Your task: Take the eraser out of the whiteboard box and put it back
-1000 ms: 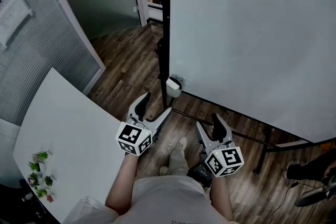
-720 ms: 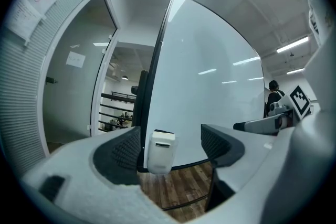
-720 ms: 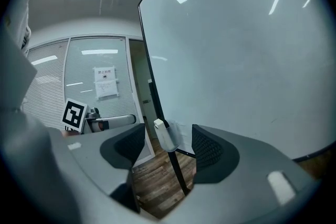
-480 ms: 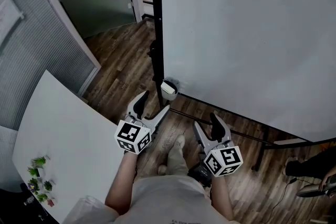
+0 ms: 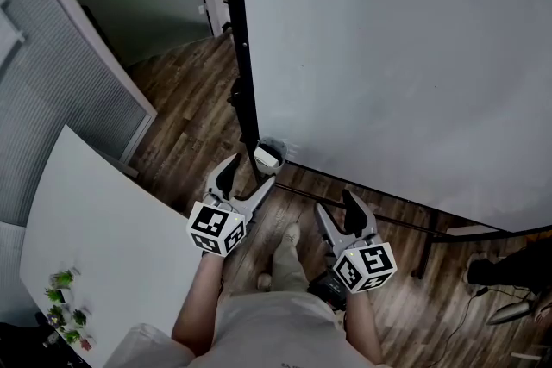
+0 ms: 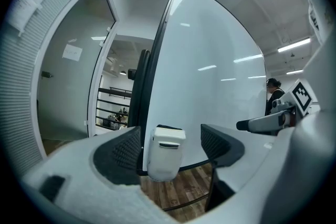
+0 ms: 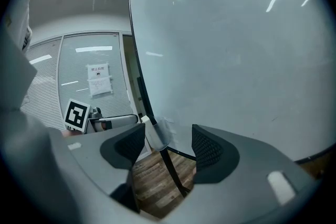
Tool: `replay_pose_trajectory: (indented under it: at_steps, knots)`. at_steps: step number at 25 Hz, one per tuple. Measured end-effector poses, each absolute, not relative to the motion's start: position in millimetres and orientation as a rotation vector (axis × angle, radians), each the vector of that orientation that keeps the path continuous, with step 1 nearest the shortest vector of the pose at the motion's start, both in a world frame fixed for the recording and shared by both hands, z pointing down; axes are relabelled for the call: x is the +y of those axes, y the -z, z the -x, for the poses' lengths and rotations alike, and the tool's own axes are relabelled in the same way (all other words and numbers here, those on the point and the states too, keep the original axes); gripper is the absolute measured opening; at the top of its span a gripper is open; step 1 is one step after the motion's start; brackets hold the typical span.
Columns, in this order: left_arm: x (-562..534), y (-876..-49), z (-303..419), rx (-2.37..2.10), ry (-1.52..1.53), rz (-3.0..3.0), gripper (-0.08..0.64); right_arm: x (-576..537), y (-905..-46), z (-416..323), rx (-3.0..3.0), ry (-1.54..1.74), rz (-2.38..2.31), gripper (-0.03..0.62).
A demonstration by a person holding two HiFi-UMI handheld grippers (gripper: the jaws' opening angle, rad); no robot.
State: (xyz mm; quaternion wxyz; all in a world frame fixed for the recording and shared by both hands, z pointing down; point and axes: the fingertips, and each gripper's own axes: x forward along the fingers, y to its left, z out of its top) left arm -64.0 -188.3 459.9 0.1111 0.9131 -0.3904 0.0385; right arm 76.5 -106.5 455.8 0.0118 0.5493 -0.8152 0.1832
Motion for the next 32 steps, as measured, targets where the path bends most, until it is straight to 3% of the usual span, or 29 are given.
replay_pose_trajectory:
  at_steps: [32]
  knots:
    - [-221,-477,34,-1.191,-0.194,-2.748,0.321,-131,-485,-92,-2.529,-0.658,-1.672,0.278]
